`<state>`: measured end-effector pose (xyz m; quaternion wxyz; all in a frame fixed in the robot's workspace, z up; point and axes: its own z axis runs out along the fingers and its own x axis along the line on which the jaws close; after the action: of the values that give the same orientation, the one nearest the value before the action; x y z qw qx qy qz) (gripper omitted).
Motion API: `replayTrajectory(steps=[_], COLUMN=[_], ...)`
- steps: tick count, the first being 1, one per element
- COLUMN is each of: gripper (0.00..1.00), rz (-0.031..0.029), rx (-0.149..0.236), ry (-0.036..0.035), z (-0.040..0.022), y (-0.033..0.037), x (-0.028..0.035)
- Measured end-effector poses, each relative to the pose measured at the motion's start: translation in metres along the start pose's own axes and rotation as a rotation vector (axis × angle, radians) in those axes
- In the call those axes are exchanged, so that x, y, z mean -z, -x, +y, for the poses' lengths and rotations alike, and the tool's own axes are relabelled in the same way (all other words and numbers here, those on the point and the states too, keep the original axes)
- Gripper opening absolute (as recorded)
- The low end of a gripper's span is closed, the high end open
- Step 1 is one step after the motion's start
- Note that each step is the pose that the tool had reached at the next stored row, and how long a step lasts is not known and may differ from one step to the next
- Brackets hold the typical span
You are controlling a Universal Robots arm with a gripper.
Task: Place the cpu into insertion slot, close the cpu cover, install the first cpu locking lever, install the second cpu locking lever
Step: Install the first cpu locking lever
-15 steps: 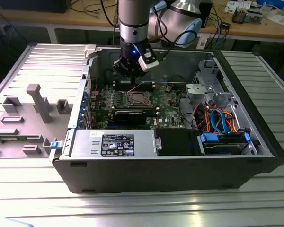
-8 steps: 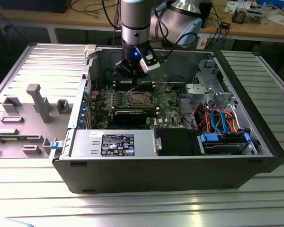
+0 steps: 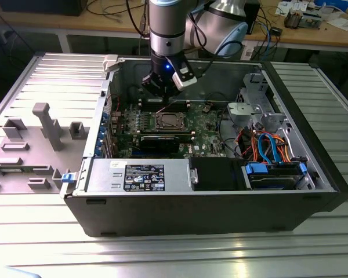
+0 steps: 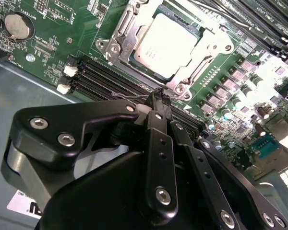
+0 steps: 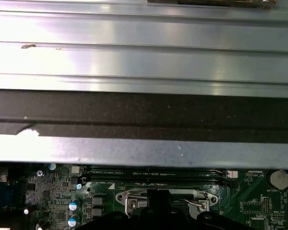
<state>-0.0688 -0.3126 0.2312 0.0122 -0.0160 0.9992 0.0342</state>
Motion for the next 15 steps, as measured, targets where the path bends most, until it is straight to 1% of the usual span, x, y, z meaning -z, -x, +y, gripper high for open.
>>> replayTrajectory(steps=[11, 13, 15], gripper=[0.11, 0.11, 0.11], rz=[-0.0001, -0.0002, -0.0002], rx=[0.000, 0.000, 0.000], ry=[0.0001, 0.0002, 0.0003], z=[0.0000, -0.0001, -0.0001], y=[0.0002, 0.0008, 0.0028], x=[-0.0002, -0.0003, -0.0004])
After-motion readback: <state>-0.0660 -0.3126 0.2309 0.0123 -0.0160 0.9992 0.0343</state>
